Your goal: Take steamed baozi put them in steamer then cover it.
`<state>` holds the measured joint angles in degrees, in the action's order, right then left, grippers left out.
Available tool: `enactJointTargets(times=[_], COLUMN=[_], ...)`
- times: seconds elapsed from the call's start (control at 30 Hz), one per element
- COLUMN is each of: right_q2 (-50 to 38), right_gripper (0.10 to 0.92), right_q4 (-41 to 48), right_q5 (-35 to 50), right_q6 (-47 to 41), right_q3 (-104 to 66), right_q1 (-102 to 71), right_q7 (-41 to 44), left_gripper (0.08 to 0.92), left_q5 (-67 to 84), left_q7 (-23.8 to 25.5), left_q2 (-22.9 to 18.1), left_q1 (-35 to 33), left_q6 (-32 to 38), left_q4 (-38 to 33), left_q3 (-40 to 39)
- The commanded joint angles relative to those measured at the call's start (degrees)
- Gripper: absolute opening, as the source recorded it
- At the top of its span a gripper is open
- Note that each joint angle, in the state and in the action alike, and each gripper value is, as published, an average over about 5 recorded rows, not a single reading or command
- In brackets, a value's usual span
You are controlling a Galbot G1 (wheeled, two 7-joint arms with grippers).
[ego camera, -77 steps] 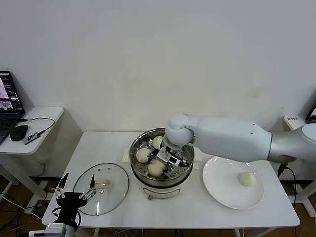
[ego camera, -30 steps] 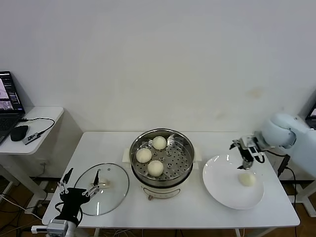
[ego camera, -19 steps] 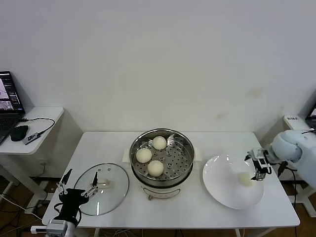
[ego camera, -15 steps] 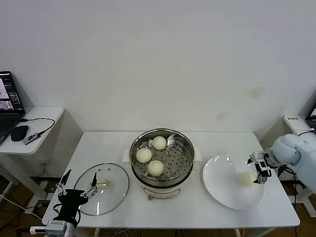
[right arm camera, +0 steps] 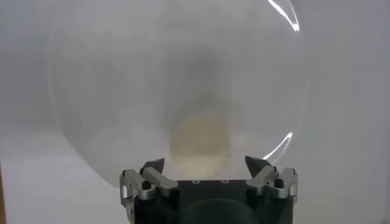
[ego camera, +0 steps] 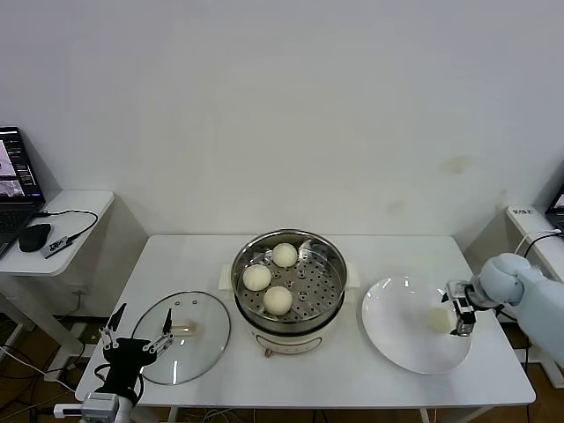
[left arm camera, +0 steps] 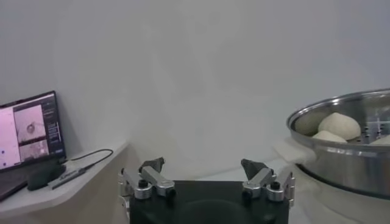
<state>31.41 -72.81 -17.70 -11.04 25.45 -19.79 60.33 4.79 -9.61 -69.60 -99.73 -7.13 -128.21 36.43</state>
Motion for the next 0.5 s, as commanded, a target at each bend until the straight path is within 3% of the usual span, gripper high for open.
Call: enactJointTargets(times=[0.03,0.5], right_q2=[2.78,0.74], right_gripper=[0.802,0.635], right_q4=[2.84,0.42], right_q5=[-1.22,0.98], right_q6=[0.11,-0.76], right_q3=[-1.25,2.79], right_q1=[-1.7,5.49], right_q7=[-0.64,1.3], left_gripper=[0.823,0.823], left_q5=[-0.01,0.01], left_q7=[0.03,0.02], left_q2=[0.01,0.02], left_q1=[0.04,0.29], left_q6=[-0.03,-0.03], left_q4=[-0.1,-0.09], left_q3=[-0.07,-0.16])
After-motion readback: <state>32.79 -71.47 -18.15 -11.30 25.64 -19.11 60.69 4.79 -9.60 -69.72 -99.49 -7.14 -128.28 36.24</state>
